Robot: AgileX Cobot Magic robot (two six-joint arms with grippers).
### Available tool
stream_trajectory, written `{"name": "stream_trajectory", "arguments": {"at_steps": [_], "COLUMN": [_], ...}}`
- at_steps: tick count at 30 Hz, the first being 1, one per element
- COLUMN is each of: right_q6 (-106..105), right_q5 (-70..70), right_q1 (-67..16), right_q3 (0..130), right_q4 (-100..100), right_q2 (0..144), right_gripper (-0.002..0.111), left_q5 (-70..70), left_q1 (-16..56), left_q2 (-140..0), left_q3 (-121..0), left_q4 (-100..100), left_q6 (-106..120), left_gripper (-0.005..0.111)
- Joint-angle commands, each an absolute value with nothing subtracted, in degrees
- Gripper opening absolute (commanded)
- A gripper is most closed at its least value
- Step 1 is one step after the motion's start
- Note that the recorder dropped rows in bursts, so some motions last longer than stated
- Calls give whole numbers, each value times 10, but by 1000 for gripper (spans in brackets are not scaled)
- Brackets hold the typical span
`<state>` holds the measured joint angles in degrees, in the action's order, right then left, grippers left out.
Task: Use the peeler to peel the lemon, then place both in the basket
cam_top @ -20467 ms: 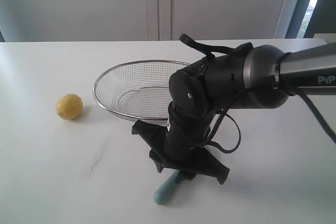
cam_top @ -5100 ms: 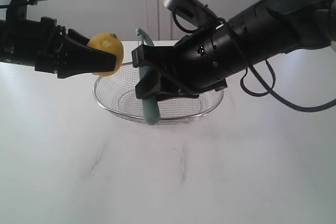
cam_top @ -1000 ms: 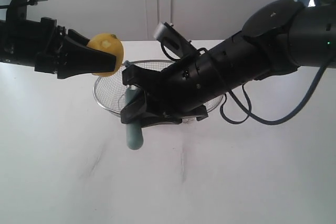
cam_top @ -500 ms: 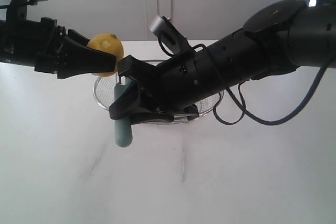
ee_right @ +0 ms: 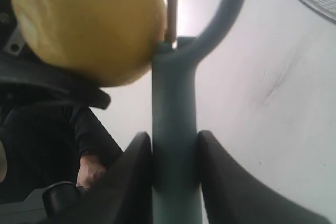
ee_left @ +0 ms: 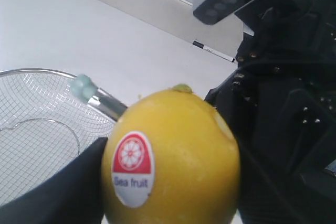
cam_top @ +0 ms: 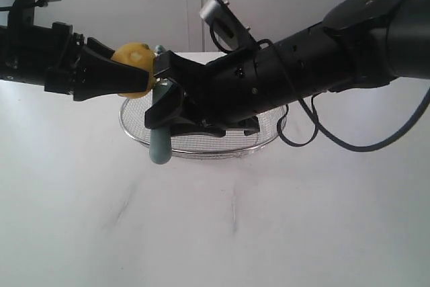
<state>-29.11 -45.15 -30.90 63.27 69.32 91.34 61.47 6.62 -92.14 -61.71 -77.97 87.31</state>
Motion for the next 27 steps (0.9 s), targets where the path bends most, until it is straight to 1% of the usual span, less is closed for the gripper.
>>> {"name": "stream_trajectory", "arguments": {"at_steps": [1, 10, 27], "right_q6": [-298, -298, -298], "right_q5": [-429, -398, -385], "right_q1": [-308, -308, -308], "right_q3": [633, 633, 633], "right_q4": [697, 684, 648], "right_q2": [882, 849, 847], "right_gripper": [0, 0, 0], "left_q5": [625, 625, 625], "left_q1": [65, 65, 65], "left_q2": [-914, -914, -914], "left_q3": [-613, -613, -613], "left_q4": [-792, -792, -792], "left_q6": [873, 873, 872], "left_gripper": [0, 0, 0]}}
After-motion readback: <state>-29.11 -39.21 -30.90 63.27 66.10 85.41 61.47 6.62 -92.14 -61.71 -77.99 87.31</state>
